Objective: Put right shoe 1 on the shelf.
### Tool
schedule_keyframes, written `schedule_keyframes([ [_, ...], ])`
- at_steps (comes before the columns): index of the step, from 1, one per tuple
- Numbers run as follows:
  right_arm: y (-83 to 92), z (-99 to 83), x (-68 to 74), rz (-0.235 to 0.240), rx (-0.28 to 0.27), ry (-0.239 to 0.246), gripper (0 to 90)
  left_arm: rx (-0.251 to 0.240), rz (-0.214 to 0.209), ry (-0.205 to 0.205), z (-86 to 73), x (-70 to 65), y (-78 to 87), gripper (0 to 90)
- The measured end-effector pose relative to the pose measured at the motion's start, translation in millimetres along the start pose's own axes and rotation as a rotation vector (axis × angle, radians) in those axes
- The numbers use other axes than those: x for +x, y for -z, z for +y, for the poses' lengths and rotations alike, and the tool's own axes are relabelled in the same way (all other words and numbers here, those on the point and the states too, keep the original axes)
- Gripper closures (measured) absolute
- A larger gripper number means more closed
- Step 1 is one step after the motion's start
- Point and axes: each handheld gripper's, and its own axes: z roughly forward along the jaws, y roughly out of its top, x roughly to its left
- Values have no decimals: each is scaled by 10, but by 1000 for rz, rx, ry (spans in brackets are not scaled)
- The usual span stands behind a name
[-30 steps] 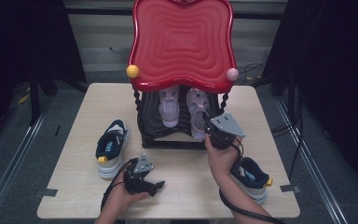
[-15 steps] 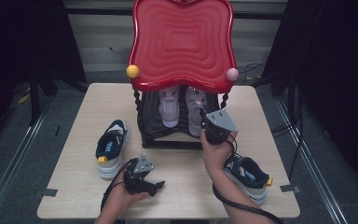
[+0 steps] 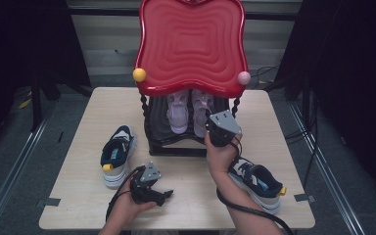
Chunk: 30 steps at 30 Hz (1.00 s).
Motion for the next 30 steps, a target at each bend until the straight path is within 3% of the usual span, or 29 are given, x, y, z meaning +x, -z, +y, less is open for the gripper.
schedule_keyframes([
  [6,-78,26,27,-7,-4,-9,828,1,-1,-1,0,-1,0,156],
  [22,-187,32,102,-32,-22,52,826,2,-5,-5,0,-3,0,156],
  [30,-195,-27,114,-31,-11,52,819,1,-6,-9,-1,-3,0,156],
])
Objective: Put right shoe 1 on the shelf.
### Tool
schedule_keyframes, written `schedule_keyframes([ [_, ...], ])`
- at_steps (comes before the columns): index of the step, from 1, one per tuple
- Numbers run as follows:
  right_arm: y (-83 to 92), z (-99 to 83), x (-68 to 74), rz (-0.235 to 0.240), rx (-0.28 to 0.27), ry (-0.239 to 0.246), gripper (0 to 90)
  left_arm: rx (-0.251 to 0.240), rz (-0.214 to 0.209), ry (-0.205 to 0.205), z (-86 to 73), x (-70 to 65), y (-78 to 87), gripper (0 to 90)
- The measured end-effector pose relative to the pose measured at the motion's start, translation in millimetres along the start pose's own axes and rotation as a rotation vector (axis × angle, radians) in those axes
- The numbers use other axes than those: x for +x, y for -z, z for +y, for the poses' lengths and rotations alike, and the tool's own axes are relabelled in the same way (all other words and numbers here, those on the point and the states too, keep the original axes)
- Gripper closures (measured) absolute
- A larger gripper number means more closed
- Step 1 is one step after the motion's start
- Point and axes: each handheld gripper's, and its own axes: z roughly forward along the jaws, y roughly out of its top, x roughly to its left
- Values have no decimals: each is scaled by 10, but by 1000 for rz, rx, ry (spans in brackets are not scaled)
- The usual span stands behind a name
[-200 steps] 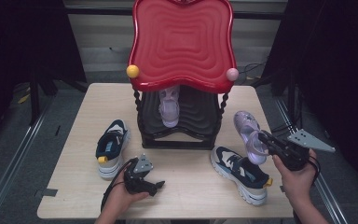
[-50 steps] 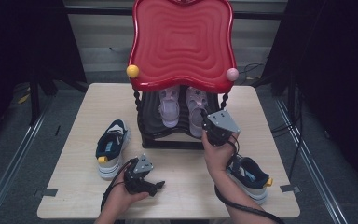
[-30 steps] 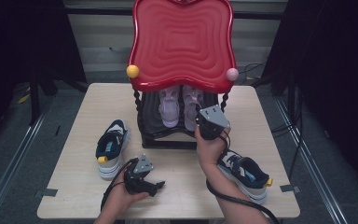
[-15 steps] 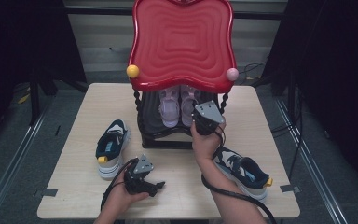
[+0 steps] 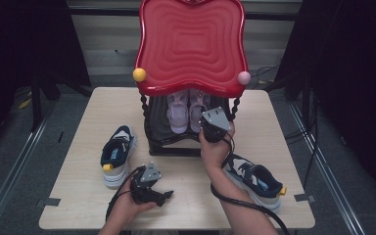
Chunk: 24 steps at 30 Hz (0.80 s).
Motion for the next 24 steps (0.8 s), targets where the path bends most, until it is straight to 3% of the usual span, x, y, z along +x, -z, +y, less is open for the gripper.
schedule_keyframes([
  [9,0,1,16,7,16,7,801,0,-1,0,0,0,1,156],
  [13,11,-32,-25,10,35,-18,772,1,0,0,0,-1,1,156],
  [20,73,-19,-40,27,45,-15,664,3,0,0,1,-1,2,156],
  [24,130,-11,-55,39,45,-9,647,2,0,1,1,-1,2,156],
])
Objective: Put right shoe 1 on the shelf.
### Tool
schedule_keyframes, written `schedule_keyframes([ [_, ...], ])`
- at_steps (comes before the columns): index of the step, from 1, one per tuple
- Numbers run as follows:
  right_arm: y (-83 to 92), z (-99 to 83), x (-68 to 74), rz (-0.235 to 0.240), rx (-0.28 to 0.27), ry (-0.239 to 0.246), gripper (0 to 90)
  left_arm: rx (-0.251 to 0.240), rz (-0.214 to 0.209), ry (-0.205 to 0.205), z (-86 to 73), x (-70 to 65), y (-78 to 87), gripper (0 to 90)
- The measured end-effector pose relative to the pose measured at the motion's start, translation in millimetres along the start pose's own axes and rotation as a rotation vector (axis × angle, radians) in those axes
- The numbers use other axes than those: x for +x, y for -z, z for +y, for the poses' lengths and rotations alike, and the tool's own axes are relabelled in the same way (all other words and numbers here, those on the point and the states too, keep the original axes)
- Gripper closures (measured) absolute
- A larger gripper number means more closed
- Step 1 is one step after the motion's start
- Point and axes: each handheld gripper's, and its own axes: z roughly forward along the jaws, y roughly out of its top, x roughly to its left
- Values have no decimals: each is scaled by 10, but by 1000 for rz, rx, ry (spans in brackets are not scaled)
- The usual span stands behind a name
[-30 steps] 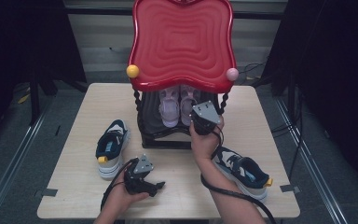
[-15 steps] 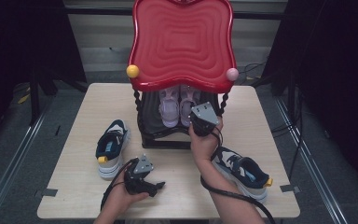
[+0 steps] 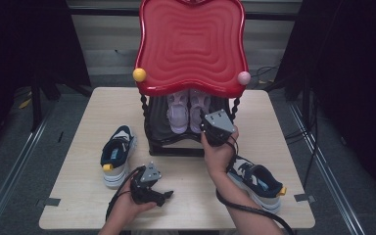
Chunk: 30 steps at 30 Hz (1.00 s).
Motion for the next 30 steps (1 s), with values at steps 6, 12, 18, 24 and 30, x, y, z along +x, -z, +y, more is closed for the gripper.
schedule_keyframes([
  [6,89,3,-39,27,13,-9,595,0,0,-1,0,1,0,156],
  [12,194,-25,-72,61,22,-16,546,0,0,-1,0,1,0,156],
  [18,305,-18,-120,99,28,-33,473,0,0,0,0,0,0,156],
  [24,426,-23,-161,143,34,-33,428,0,0,-1,0,0,0,156],
  [30,513,-37,-171,203,57,-25,324,0,0,-1,0,0,0,156],
])
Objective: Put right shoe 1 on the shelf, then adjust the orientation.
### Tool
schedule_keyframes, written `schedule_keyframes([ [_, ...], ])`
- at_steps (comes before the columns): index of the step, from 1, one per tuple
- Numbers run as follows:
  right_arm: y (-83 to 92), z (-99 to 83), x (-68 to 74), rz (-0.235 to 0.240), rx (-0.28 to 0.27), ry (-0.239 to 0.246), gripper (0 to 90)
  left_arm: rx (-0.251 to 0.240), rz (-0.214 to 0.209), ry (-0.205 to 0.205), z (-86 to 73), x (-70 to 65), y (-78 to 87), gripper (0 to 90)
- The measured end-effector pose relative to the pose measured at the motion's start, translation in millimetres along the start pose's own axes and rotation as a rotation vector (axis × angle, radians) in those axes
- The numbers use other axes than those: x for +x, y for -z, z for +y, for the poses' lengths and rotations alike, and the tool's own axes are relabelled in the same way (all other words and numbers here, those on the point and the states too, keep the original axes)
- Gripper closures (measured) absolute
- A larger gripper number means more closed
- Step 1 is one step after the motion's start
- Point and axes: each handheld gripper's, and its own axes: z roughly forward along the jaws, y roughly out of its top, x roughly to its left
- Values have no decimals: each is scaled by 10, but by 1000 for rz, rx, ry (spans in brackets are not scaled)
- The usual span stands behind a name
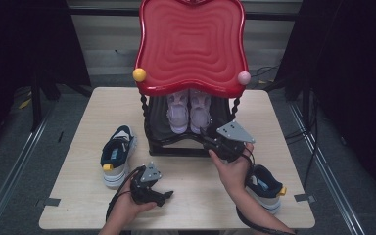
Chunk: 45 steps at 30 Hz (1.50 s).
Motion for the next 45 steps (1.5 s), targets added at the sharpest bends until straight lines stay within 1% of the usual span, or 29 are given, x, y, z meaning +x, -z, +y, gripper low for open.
schedule_keyframes([
  [3,40,-45,3,31,11,6,296,0,0,0,0,0,0,156],
  [6,82,-102,8,76,25,11,272,0,0,0,0,0,0,156],
  [7,95,-120,15,94,37,14,263,0,0,0,0,0,0,156],
  [8,111,-143,23,100,44,18,254,0,0,0,0,0,0,156],
  [10,132,-190,33,139,61,13,247,0,0,0,0,0,0,156],
  [12,156,-235,46,170,77,4,234,0,0,0,0,0,0,156],
  [14,178,-279,61,198,88,5,226,0,0,0,0,0,0,156],
  [17,192,-342,93,242,122,-11,203,0,0,0,0,0,0,156],
  [20,203,-414,133,287,150,-12,197,0,0,0,0,0,0,156],
  [22,212,-462,171,298,167,5,194,0,0,0,0,0,0,156],
  [32,198,-661,281,386,242,-9,181,0,0,0,0,0,0,156],
  [34,196,-712,295,402,261,-18,176,0,0,0,0,0,0,156],
  [36,198,-772,315,419,295,-30,161,0,0,0,0,0,0,156],
  [37,204,-799,321,424,306,-32,156,0,0,-1,0,0,0,156],
  [39,221,-846,330,452,324,-38,156,0,0,0,0,-1,0,156],
  [41,234,-884,336,465,336,-15,156,0,0,0,0,-1,0,156],
  [43,244,-913,334,473,360,-23,156,0,0,0,0,-1,0,156],
  [45,243,-936,321,478,372,-23,156,0,1,-1,0,-1,0,156],
])
